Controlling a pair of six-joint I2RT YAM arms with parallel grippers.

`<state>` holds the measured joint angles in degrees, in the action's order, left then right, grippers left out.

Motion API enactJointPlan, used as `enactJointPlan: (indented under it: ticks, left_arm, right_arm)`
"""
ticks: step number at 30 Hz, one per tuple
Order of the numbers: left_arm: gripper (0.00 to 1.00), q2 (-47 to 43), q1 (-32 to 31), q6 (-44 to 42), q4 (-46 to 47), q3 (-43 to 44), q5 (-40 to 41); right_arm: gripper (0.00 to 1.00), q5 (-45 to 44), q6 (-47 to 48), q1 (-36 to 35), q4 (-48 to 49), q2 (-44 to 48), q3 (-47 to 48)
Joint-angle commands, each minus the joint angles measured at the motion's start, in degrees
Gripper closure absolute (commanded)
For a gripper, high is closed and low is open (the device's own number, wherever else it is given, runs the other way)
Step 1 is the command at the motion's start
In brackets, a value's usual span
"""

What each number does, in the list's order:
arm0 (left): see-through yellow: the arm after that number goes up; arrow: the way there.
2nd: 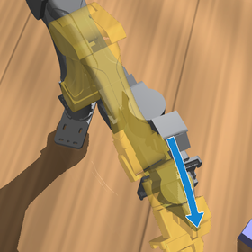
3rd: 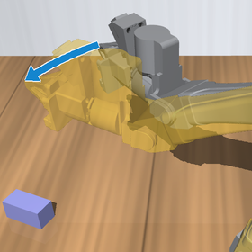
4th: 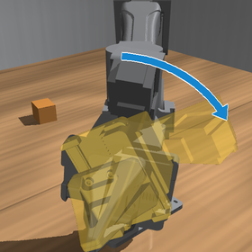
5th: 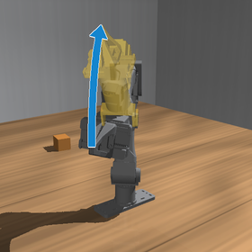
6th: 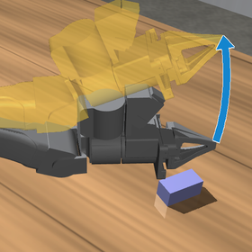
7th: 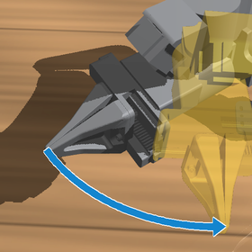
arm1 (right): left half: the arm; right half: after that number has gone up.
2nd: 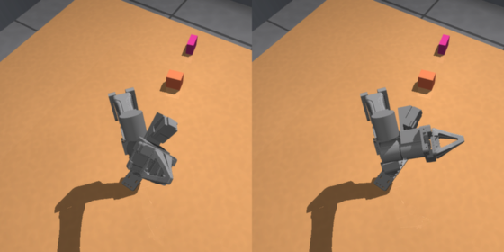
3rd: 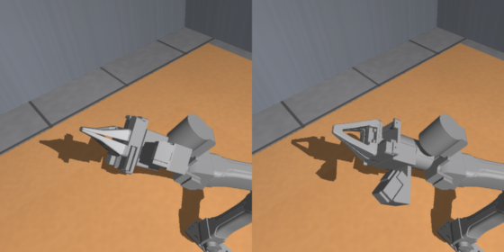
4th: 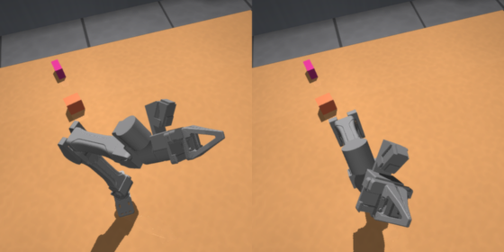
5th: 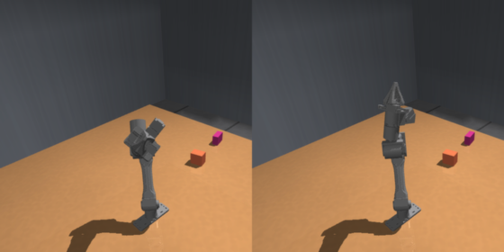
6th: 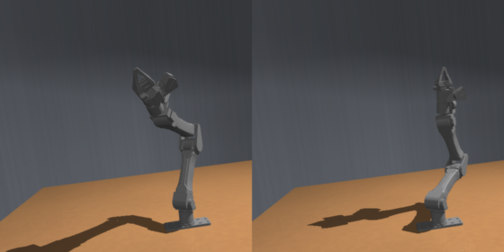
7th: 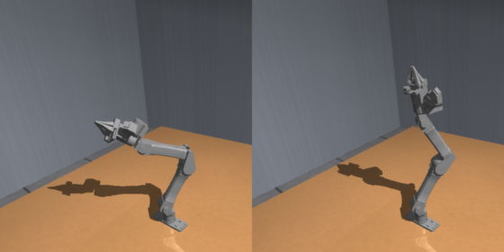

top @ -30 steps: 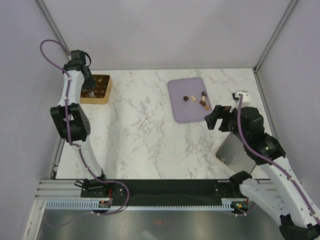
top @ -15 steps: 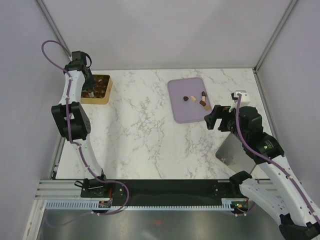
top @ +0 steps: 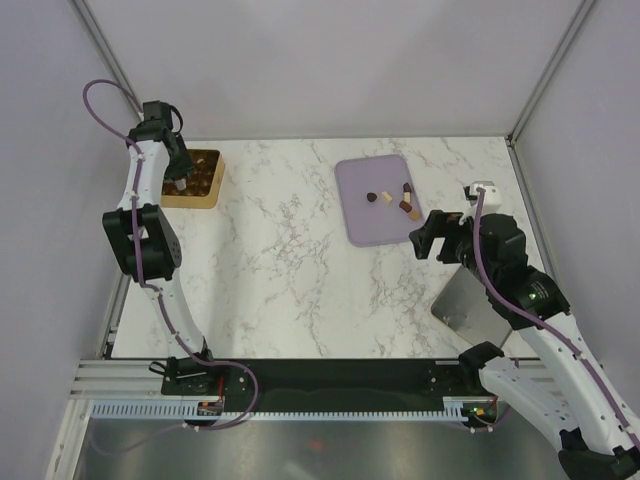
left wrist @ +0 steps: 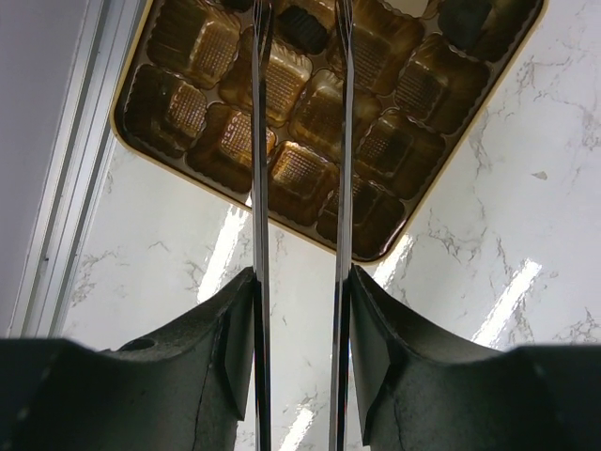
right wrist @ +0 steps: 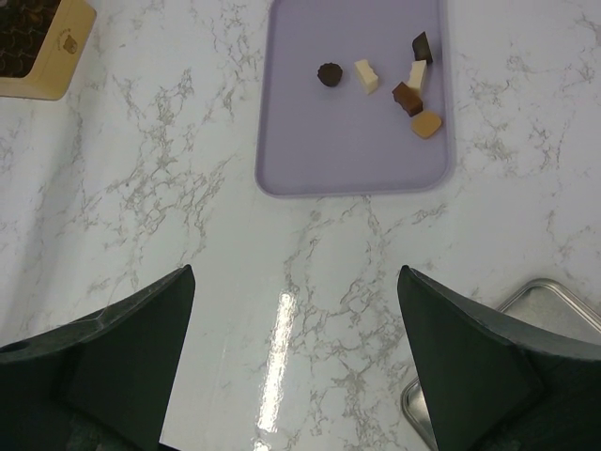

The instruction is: Pack the chocolate

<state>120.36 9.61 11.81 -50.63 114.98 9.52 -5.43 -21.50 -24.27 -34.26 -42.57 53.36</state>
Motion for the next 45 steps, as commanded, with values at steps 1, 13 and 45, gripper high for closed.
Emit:
enactJointPlan:
  ticks: [1,13,45]
  left_arm:
    - [0.52,-6.60,-0.99,-1.36,1.50,0.95,-2.31]
    - [0.52,-20.07,-22.40,-2.41,5.89,-13.46,-2.84]
    - [0.49,3.57,-53.20,0.32,11.26,-1.96,0.24]
  right_arm:
    - [0.02,-0.55,-0.91,-0.07,1.04,1.34,1.04]
    - [0.02,-2.30,0.05,-0.16,-3.35,2.75,4.20]
    - [0.02,-4.06,1.72,-0.16,-4.76,3.28,4.29]
